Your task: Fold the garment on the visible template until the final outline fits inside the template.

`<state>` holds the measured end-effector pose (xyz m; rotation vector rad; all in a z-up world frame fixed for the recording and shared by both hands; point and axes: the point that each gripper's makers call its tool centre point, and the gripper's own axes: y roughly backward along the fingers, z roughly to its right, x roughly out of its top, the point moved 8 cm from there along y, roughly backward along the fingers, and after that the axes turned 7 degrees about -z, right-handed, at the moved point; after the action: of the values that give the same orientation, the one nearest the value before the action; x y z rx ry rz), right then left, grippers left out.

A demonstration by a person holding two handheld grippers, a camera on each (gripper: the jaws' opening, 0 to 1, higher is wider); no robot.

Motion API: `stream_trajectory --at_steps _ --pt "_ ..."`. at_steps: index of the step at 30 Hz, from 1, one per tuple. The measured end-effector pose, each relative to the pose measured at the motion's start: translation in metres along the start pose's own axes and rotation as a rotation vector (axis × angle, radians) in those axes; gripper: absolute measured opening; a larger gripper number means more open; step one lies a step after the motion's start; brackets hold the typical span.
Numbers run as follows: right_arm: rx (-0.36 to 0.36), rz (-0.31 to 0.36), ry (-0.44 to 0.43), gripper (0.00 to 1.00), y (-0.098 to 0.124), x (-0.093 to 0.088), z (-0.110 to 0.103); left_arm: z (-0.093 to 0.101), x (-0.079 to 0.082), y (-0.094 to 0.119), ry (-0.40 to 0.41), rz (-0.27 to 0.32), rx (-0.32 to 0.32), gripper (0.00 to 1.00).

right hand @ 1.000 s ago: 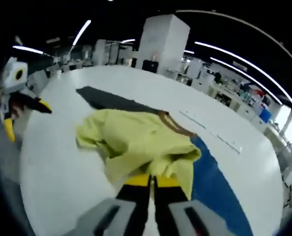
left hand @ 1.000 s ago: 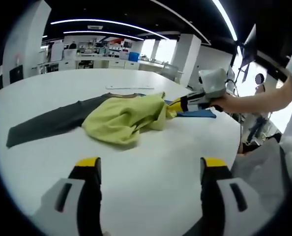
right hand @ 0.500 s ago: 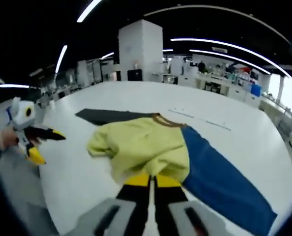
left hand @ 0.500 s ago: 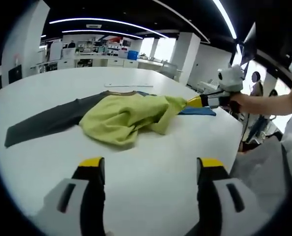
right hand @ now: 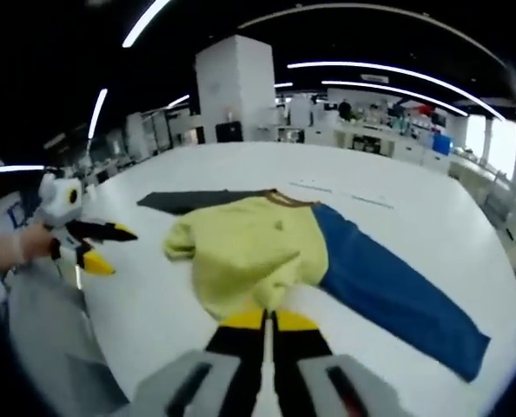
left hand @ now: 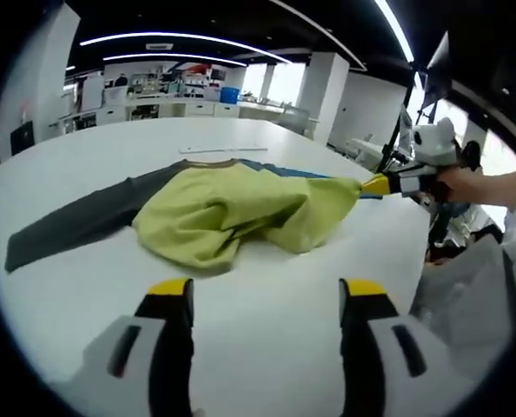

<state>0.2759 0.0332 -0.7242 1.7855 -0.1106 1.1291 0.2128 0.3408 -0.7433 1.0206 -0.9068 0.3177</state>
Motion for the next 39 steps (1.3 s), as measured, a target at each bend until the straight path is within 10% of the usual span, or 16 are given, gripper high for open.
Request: stream_trajectory --at_steps 9,22,39 --pt "-0.003 -0.016 -0.053 0.0 0.01 -0.017 -0.002 -0.015 0.007 -0.011 -0.108 -0.014 0.068 0.47" --pt "-0.014 -0.012 -0.1 0.0 0.013 -0.023 -0.003 -0.021 0.026 -0.055 -0.53 -0.138 0.151 0.2" --pt "-0.008 0.004 -0.141 0.0 0.013 -0.025 -0.008 -0.031 0.022 -0.089 -0.563 -0.243 0.136 0.08"
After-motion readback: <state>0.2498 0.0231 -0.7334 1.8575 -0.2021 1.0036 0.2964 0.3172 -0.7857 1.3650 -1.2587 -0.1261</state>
